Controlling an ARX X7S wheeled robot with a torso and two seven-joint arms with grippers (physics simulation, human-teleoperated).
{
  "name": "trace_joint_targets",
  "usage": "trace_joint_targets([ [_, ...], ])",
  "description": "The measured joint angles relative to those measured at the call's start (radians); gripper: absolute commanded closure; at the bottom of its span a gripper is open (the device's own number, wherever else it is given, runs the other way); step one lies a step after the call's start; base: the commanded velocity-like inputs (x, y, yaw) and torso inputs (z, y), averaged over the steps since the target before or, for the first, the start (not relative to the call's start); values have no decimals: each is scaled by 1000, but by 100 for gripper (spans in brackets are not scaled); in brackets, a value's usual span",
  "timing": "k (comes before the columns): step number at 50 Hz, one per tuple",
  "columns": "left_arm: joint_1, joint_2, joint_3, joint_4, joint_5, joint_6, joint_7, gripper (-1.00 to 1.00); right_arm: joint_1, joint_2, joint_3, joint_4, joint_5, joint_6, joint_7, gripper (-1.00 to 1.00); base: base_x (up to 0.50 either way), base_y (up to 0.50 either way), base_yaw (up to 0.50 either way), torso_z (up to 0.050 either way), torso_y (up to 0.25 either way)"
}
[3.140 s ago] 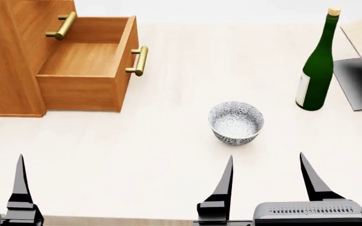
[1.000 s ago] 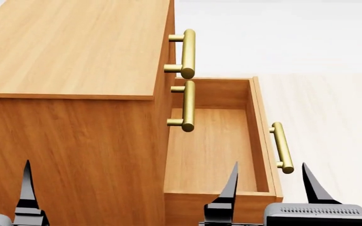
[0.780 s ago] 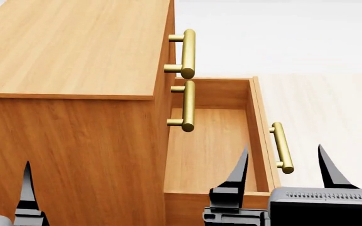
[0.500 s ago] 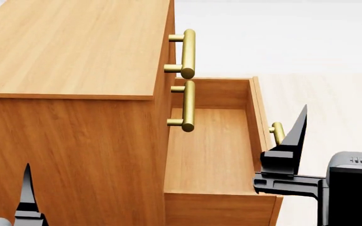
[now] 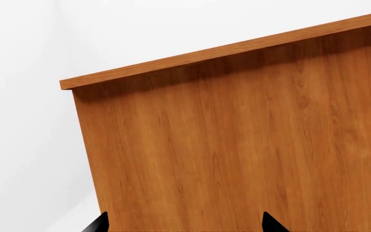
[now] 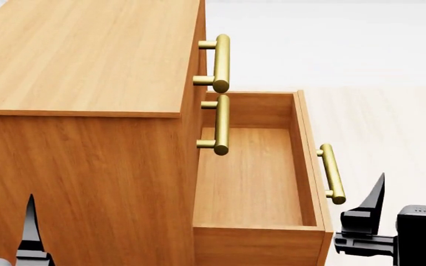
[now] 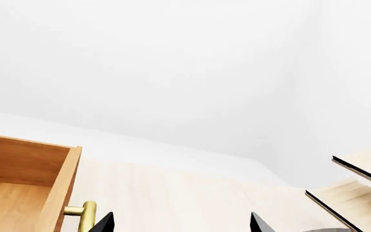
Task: Close the bottom drawer of the cabinet.
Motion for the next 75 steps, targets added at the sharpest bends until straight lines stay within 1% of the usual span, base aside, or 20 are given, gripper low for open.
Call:
trace_joint_targets([
  [13, 1, -4, 6, -3, -1, 3, -5, -100, 2, -67, -71, 308, -45, -238, -116, -100, 0, 0, 0, 0, 0],
  [24, 2, -7, 11, -6, -2, 7, -10, -100, 36, -107, -109, 477, -55, -346, -197, -100, 0, 0, 0, 0, 0],
  [43, 3, -13, 14, -4, -8, 8, -18, -100, 55, -188, -112, 752, -20, -554, -329, -100, 0, 0, 0, 0, 0],
  [55, 1, -17, 19, -3, -10, 5, -23, -100, 78, -228, -143, 836, -62, -620, -361, -100, 0, 0, 0, 0, 0],
  [75, 4, -22, 25, -9, -14, 14, -31, -100, 109, -270, -201, 851, -103, -617, -377, -100, 0, 0, 0, 0, 0],
])
